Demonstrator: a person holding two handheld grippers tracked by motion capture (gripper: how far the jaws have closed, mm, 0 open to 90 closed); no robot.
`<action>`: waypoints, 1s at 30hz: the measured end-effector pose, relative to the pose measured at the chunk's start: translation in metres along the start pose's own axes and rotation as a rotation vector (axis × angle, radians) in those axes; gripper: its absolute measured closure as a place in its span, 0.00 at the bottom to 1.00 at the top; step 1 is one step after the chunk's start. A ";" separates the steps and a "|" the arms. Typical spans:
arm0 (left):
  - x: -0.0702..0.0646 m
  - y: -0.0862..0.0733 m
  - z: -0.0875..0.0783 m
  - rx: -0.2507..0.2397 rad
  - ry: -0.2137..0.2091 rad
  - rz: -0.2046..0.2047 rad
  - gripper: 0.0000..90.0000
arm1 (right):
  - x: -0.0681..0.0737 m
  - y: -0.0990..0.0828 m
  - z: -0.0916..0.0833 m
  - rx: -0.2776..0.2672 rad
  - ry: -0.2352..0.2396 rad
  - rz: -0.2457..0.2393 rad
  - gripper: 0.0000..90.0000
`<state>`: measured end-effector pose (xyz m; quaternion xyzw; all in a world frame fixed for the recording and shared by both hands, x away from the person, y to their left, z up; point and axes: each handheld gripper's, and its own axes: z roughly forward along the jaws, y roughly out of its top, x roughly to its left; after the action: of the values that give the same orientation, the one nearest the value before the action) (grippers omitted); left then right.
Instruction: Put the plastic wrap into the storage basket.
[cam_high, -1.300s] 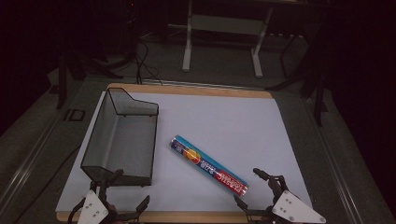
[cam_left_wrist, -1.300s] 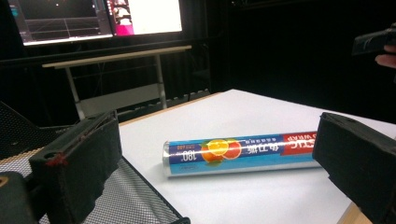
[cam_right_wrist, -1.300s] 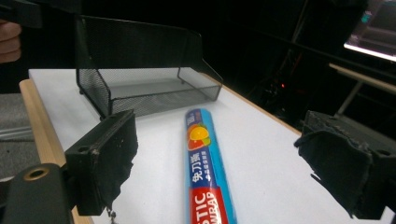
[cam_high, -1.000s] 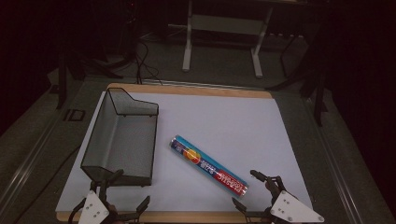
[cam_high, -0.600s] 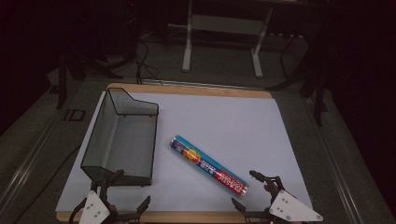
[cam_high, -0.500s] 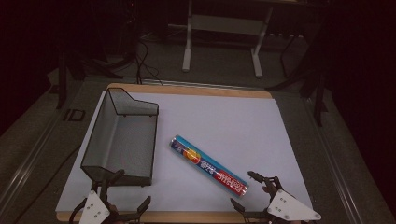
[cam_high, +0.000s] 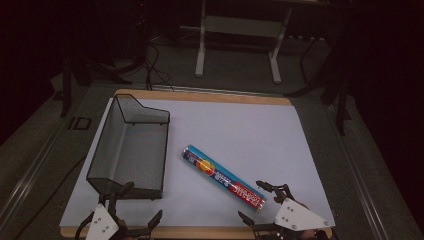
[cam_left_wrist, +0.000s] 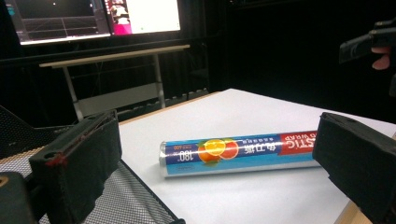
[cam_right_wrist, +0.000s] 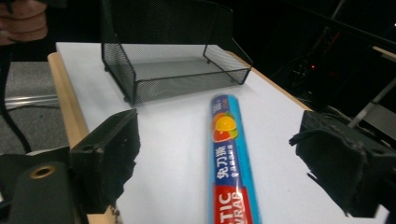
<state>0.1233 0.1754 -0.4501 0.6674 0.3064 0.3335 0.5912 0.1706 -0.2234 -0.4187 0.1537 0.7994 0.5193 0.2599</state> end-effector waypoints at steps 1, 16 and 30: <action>0.000 0.000 0.000 0.000 0.002 0.004 0.02 | -0.002 0.002 0.001 0.010 -0.003 -0.001 0.17; 0.001 0.000 -0.001 -0.003 0.017 0.006 0.02 | -0.024 0.008 0.048 0.058 0.084 0.015 0.13; 0.001 0.000 -0.001 0.007 0.013 0.013 0.02 | -0.040 0.008 0.101 0.203 0.159 0.081 0.11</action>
<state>0.1232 0.1773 -0.4500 0.6694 0.3070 0.3407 0.5845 0.2612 -0.1647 -0.4346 0.1697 0.8590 0.4565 0.1579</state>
